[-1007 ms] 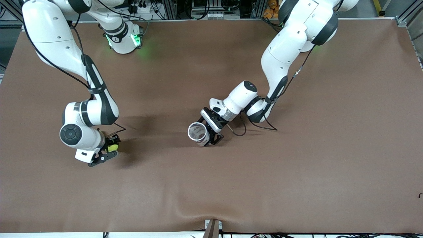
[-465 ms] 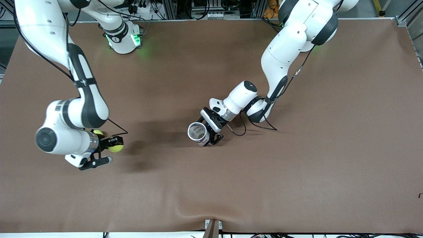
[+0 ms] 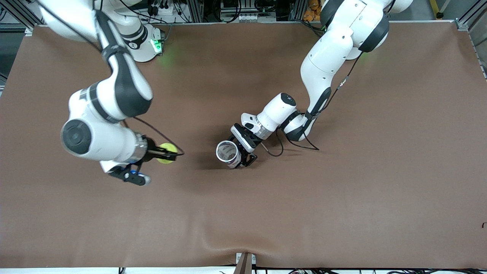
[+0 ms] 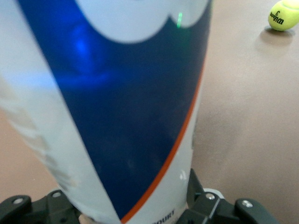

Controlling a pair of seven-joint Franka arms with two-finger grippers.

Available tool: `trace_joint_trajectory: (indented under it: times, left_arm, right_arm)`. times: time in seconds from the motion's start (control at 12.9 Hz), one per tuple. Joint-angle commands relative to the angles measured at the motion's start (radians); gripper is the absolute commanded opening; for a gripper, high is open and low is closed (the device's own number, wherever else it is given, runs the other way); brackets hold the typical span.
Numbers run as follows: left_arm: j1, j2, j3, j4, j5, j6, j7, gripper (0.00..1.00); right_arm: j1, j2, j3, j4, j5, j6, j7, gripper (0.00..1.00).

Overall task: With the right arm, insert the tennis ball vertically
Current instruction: 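Carry the tennis ball with the right gripper to the tube opening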

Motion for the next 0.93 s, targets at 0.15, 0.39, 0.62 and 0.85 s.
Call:
trace_joint_trajectory:
  times: [0.15, 0.39, 0.62, 0.85]
  left_arm:
    - [-0.010, 0.006, 0.006, 0.006, -0.005, 0.021, -0.002, 0.83]
    - [-0.012, 0.006, 0.006, 0.006, -0.005, 0.021, -0.002, 0.83]
    - [-0.012, 0.006, 0.006, 0.007, -0.005, 0.021, -0.002, 0.83]
    - [-0.009, 0.006, 0.006, 0.007, -0.004, 0.021, -0.002, 0.83]
  right_arm:
    - [0.117, 0.042, -0.010, 0.133, 0.032, 0.023, 0.373, 0.07]
    - [0.150, 0.071, -0.009, 0.133, 0.041, 0.092, 0.487, 0.08]
    - [0.204, 0.110, -0.010, 0.133, 0.039, 0.179, 0.575, 0.08]
    - [0.215, 0.114, -0.012, 0.130, 0.038, 0.180, 0.581, 0.10]
